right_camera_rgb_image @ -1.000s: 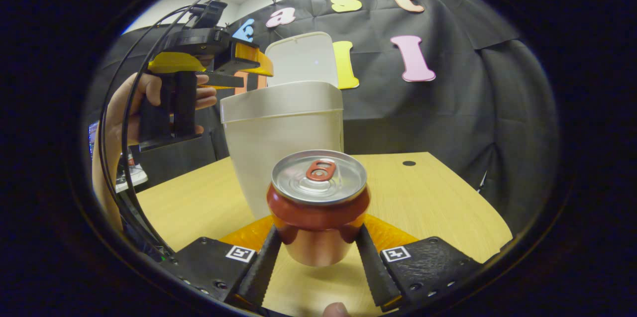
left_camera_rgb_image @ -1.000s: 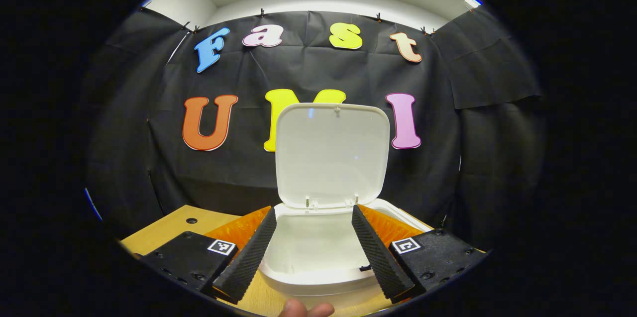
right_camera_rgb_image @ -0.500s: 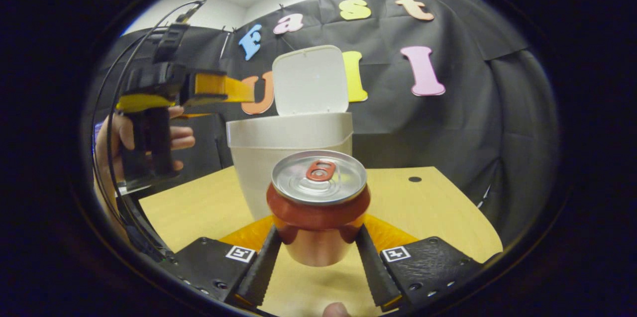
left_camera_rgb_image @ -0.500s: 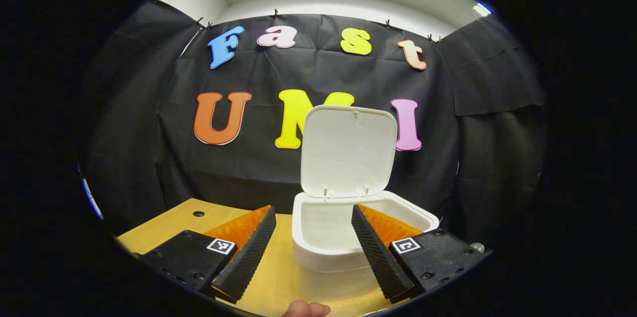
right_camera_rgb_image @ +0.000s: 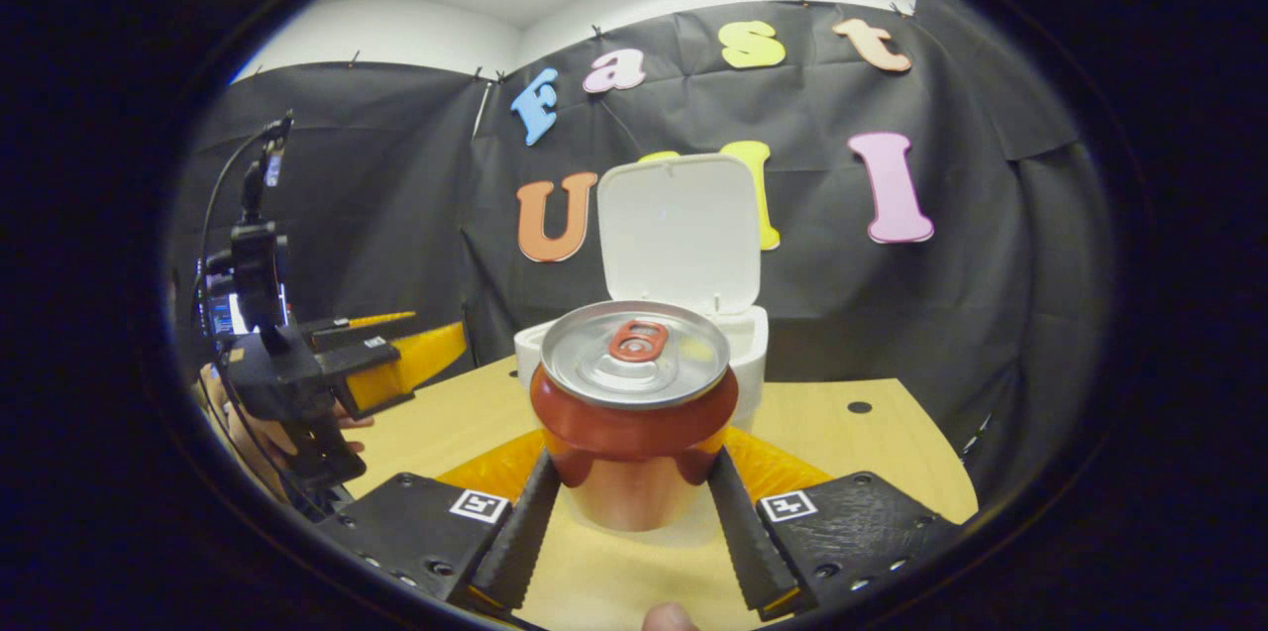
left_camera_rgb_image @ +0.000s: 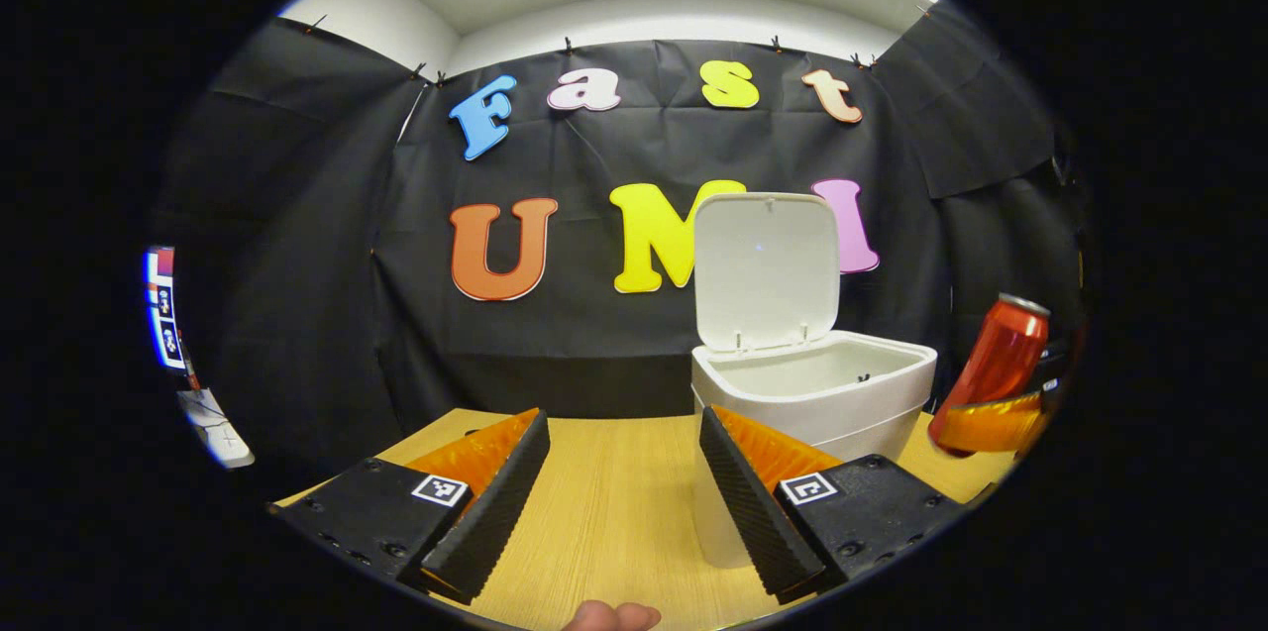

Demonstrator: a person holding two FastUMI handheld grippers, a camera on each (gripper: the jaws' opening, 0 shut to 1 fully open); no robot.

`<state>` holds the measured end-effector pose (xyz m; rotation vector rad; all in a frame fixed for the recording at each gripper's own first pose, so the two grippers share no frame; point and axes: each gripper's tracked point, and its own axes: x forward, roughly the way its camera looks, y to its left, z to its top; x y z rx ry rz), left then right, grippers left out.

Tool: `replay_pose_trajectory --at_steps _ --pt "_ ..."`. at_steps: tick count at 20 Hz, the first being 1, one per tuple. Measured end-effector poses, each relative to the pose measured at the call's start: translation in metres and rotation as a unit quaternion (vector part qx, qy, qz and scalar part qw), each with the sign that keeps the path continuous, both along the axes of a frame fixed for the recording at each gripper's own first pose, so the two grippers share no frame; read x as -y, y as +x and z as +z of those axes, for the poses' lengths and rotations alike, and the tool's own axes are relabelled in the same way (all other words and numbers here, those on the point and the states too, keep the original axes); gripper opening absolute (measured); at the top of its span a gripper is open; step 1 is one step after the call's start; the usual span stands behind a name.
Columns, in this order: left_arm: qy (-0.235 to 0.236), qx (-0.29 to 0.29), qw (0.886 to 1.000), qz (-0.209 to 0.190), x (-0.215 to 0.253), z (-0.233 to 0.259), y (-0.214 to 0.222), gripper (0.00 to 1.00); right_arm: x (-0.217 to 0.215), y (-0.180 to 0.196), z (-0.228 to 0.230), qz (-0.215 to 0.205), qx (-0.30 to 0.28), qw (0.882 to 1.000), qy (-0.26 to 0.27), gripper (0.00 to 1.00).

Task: Press the lid of the desktop garbage bin to open it, pick up the crumpled paper on the desktop and throw it into the bin, then pick up the pop can on the desktop and drop it into the bin, and finally close the garbage bin lid.

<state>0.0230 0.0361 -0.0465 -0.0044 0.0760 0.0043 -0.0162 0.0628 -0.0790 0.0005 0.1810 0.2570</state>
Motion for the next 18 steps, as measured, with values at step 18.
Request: replay_pose_trajectory --at_steps 18 --pt "-0.023 -0.026 0.999 -0.014 -0.022 -0.036 -0.005 0.98 -0.042 0.064 0.099 -0.011 0.080 0.996 -0.034 0.77"
